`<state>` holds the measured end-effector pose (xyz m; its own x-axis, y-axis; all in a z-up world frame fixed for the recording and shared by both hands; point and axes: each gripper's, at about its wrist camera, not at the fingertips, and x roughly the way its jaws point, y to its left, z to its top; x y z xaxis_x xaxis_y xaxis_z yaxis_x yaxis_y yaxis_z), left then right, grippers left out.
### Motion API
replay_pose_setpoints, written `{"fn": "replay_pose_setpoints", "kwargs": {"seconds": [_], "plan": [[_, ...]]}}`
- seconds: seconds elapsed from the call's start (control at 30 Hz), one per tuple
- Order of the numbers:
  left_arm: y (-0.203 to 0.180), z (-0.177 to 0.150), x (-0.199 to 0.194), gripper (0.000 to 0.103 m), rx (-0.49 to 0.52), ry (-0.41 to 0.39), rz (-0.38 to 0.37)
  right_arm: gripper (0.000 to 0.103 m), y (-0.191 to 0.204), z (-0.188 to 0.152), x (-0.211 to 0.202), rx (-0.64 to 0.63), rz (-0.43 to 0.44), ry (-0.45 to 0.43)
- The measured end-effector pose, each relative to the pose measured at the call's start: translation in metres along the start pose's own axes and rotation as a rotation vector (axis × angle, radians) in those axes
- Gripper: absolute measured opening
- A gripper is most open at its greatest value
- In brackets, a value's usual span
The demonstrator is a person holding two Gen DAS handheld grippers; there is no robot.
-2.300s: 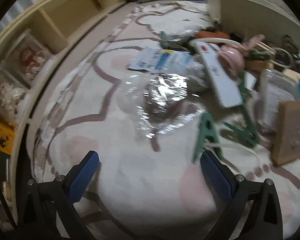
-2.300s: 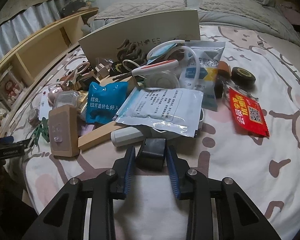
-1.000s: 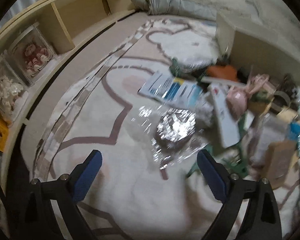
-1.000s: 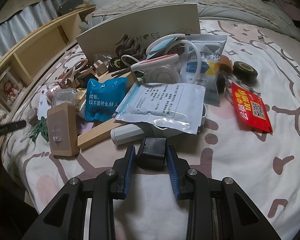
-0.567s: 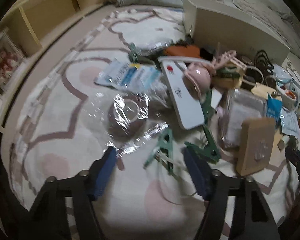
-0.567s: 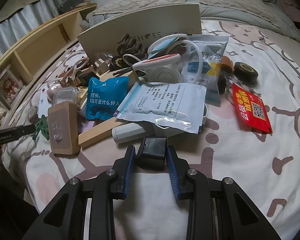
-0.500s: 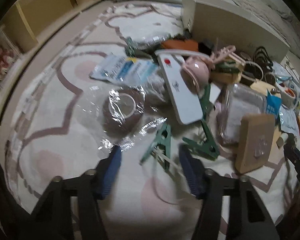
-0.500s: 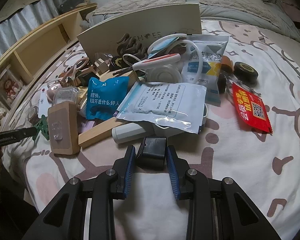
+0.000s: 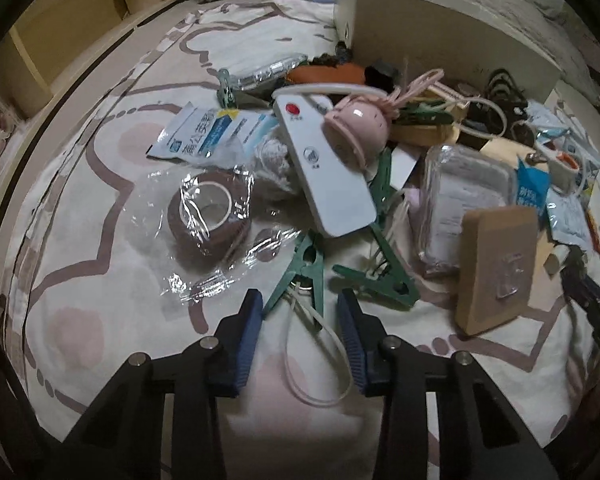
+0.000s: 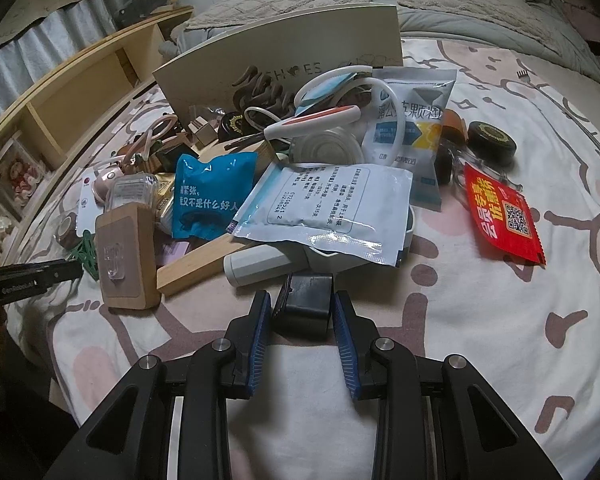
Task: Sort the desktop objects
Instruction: 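Close the left tool on the green clothespin, then lift the green clothespin and black block off the pile with both tools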
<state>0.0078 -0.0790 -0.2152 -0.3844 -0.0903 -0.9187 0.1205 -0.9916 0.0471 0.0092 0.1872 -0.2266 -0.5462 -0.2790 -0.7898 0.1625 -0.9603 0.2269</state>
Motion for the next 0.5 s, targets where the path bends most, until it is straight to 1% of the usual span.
{"fn": "replay_pose_setpoints", "kwargs": {"seconds": [0.1,0.3,0.37,0.5], "plan": [[-0.0008,-0.0009,0.0000,0.037,0.006,-0.002,0.004,0.032,0.0001,0.0005,0.0000,-0.001,0.000,0.000],[-0.0058,-0.0021,0.0021,0.031,0.037,-0.011,0.015,0.032,0.0000,-0.0007,0.0000,0.001,-0.002,0.001],[-0.0068,-0.0019,0.0018,0.031,0.042,-0.014,0.018,0.032,-0.0002,-0.0002,0.0002,0.000,-0.001,0.000],[-0.0043,-0.0015,-0.0008,0.030,0.027,-0.019,0.000,0.032,0.0000,-0.0013,-0.0008,-0.007,0.000,-0.002]]}}
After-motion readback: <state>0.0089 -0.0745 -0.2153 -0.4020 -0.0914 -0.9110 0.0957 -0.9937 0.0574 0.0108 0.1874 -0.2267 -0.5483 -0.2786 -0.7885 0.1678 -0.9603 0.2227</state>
